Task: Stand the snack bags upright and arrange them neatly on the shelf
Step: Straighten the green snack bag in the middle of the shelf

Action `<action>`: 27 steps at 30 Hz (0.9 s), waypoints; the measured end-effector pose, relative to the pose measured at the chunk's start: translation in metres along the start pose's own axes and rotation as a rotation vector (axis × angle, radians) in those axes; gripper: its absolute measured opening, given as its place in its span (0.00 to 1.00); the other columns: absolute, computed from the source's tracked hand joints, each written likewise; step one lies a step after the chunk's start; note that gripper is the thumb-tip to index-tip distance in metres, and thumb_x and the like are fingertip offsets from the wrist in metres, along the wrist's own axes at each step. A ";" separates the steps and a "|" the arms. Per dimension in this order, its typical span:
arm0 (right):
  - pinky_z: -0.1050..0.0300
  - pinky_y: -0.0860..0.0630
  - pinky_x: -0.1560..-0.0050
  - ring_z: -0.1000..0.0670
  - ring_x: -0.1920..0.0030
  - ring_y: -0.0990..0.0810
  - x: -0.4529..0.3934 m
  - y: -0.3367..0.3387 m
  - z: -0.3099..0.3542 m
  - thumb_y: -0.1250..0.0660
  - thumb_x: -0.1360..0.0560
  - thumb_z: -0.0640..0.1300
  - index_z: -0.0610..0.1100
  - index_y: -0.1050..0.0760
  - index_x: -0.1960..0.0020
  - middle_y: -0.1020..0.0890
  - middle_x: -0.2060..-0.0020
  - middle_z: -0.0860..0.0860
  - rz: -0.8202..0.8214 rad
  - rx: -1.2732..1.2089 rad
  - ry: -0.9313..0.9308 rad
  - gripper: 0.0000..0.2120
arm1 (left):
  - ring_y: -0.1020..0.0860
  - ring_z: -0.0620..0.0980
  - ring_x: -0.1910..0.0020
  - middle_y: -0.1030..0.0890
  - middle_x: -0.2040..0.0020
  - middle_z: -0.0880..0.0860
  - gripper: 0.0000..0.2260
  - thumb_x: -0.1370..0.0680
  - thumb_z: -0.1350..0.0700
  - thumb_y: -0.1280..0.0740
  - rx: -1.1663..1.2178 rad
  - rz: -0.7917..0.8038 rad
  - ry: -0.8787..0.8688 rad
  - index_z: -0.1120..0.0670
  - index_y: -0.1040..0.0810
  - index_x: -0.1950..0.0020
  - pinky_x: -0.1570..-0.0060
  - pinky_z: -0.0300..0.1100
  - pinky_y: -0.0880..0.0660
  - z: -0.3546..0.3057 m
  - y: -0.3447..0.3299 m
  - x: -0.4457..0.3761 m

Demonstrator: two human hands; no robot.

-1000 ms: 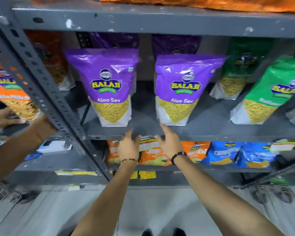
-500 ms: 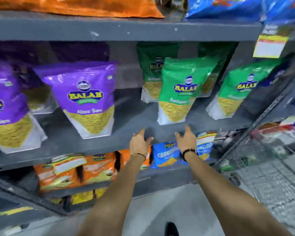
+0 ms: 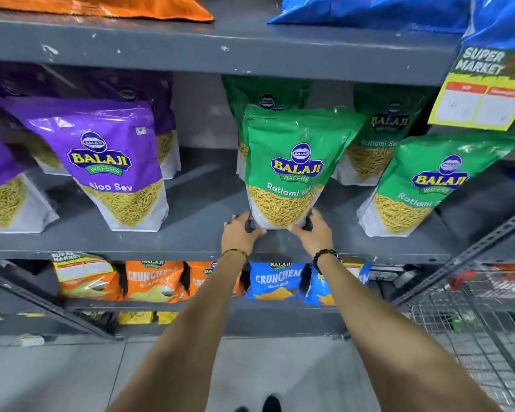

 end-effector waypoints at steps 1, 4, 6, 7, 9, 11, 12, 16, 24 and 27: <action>0.58 0.29 0.46 0.44 0.40 0.23 0.000 -0.002 0.002 0.27 0.33 0.44 0.42 0.32 0.35 0.21 0.40 0.45 0.004 -0.001 0.009 0.28 | 0.25 0.64 0.42 0.21 0.42 0.62 0.18 0.27 0.54 0.31 0.008 -0.007 0.007 0.55 0.26 0.38 0.39 0.53 0.28 0.001 0.001 0.000; 0.59 0.30 0.48 0.44 0.40 0.23 -0.001 -0.009 0.008 0.26 0.33 0.45 0.42 0.32 0.34 0.20 0.40 0.45 0.013 0.009 0.032 0.29 | 0.25 0.64 0.40 0.21 0.40 0.62 0.19 0.26 0.54 0.31 0.026 -0.024 0.029 0.55 0.27 0.37 0.35 0.56 0.30 0.009 0.007 -0.003; 0.55 0.28 0.45 0.44 0.40 0.23 -0.002 -0.015 0.011 0.26 0.33 0.46 0.42 0.31 0.35 0.20 0.40 0.45 0.024 0.023 0.047 0.29 | 0.25 0.63 0.39 0.21 0.39 0.61 0.20 0.27 0.55 0.31 0.051 -0.038 0.048 0.54 0.28 0.35 0.32 0.58 0.32 0.016 0.013 -0.005; 0.53 0.27 0.44 0.44 0.40 0.23 -0.002 -0.017 0.012 0.26 0.33 0.46 0.43 0.31 0.35 0.20 0.40 0.45 0.027 0.029 0.052 0.29 | 0.25 0.63 0.39 0.21 0.39 0.60 0.20 0.27 0.55 0.31 0.059 -0.041 0.059 0.53 0.28 0.35 0.32 0.58 0.33 0.018 0.016 -0.006; 0.50 0.26 0.43 0.43 0.41 0.22 -0.002 -0.020 0.011 0.25 0.34 0.47 0.44 0.30 0.37 0.20 0.41 0.45 0.021 0.042 0.054 0.28 | 0.24 0.62 0.39 0.20 0.40 0.60 0.20 0.27 0.55 0.30 0.066 -0.037 0.070 0.53 0.27 0.36 0.32 0.58 0.33 0.023 0.019 -0.006; 0.49 0.25 0.43 0.43 0.42 0.22 0.001 -0.020 0.010 0.25 0.34 0.48 0.44 0.30 0.38 0.19 0.42 0.45 0.016 0.045 0.058 0.28 | 0.24 0.61 0.40 0.20 0.40 0.59 0.19 0.27 0.55 0.30 0.072 -0.035 0.068 0.54 0.26 0.37 0.32 0.57 0.33 0.024 0.020 -0.006; 0.49 0.25 0.43 0.43 0.42 0.22 0.002 -0.019 0.010 0.25 0.34 0.47 0.43 0.29 0.38 0.19 0.43 0.45 0.016 0.045 0.061 0.27 | 0.24 0.61 0.40 0.19 0.40 0.59 0.19 0.27 0.55 0.30 0.076 -0.034 0.065 0.54 0.26 0.37 0.31 0.57 0.33 0.025 0.019 -0.006; 0.52 0.26 0.44 0.44 0.41 0.22 0.007 -0.017 0.009 0.26 0.34 0.45 0.42 0.30 0.37 0.19 0.42 0.44 0.021 0.045 0.073 0.27 | 0.24 0.61 0.39 0.20 0.38 0.59 0.21 0.27 0.54 0.30 0.079 -0.023 0.054 0.53 0.27 0.35 0.30 0.58 0.35 0.029 0.016 -0.004; 0.48 0.24 0.42 0.42 0.42 0.22 0.010 -0.015 0.007 0.27 0.32 0.43 0.41 0.29 0.38 0.19 0.42 0.43 0.026 0.048 0.075 0.25 | 0.25 0.60 0.37 0.22 0.36 0.58 0.22 0.27 0.54 0.31 0.077 -0.015 0.046 0.54 0.29 0.33 0.30 0.58 0.36 0.028 0.018 -0.002; 0.50 0.24 0.41 0.43 0.42 0.21 0.010 -0.014 0.006 0.27 0.33 0.42 0.41 0.29 0.38 0.19 0.42 0.44 0.029 0.023 0.069 0.24 | 0.24 0.60 0.38 0.21 0.37 0.58 0.21 0.27 0.55 0.30 0.087 -0.019 0.040 0.55 0.27 0.35 0.31 0.58 0.34 0.029 0.017 -0.002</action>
Point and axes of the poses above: each hand's wrist, its own x-axis away from the middle knuckle, its own y-axis out of the back of the hand, z = x × y, the point moved 5 cm from there along -x, towards the middle knuckle
